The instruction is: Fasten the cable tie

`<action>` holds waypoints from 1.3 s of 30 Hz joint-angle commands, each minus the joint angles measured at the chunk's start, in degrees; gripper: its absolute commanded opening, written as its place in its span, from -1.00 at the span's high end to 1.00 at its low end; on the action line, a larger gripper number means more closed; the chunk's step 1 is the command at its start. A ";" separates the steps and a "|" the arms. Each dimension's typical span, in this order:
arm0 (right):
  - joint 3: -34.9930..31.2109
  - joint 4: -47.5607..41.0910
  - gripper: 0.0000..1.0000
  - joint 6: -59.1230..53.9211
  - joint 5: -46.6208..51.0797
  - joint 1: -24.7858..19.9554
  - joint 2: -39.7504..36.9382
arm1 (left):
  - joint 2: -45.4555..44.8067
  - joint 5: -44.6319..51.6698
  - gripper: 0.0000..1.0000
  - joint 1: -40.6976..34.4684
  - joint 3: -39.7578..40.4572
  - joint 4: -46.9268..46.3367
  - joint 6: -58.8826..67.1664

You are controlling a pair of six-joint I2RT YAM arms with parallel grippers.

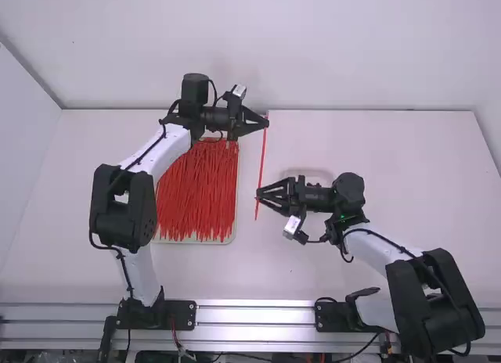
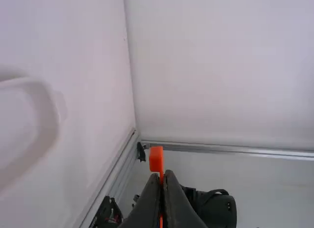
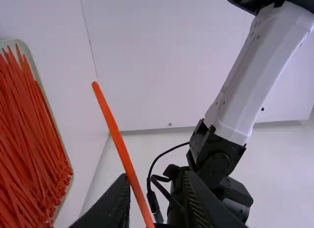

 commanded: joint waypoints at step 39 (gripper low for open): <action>-0.22 -0.24 1.00 1.05 -0.42 -0.13 0.02 | 0.28 0.50 0.96 -0.63 -1.33 0.63 0.68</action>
